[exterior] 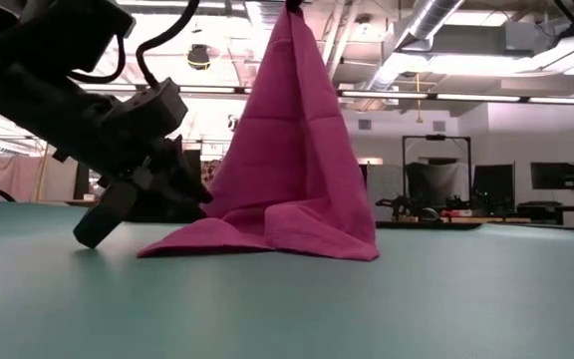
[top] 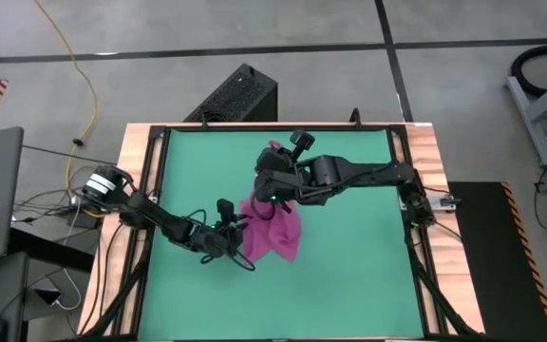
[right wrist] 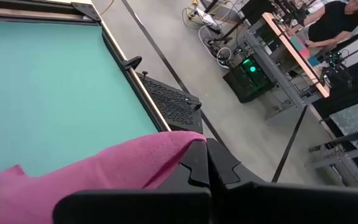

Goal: Roll towel
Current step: Fold the pink towel

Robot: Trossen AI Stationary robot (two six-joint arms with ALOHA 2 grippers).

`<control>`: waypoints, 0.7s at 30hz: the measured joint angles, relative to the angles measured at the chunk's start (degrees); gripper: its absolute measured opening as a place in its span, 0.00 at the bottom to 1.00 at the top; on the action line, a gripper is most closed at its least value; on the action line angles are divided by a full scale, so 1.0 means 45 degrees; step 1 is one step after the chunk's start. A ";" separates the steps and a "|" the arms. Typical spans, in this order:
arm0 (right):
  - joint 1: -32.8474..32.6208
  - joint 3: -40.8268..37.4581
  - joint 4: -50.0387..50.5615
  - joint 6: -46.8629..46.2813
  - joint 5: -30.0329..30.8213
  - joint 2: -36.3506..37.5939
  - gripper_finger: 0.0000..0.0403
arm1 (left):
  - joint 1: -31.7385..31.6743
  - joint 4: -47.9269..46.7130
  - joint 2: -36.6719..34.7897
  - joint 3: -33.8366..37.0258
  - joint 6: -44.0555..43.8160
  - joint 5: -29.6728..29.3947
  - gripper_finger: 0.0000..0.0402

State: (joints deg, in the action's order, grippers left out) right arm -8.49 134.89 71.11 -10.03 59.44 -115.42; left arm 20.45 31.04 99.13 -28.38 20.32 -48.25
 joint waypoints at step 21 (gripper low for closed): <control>-0.0393 0.0000 -0.2293 0.1348 -0.0665 -0.0005 0.00 | -0.1843 -0.2115 0.0064 -0.0920 -0.1060 0.0272 0.29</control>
State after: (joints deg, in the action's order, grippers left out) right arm -10.26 134.89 60.79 -3.97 56.45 -115.44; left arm 12.15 21.53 99.42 -32.52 15.54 -47.03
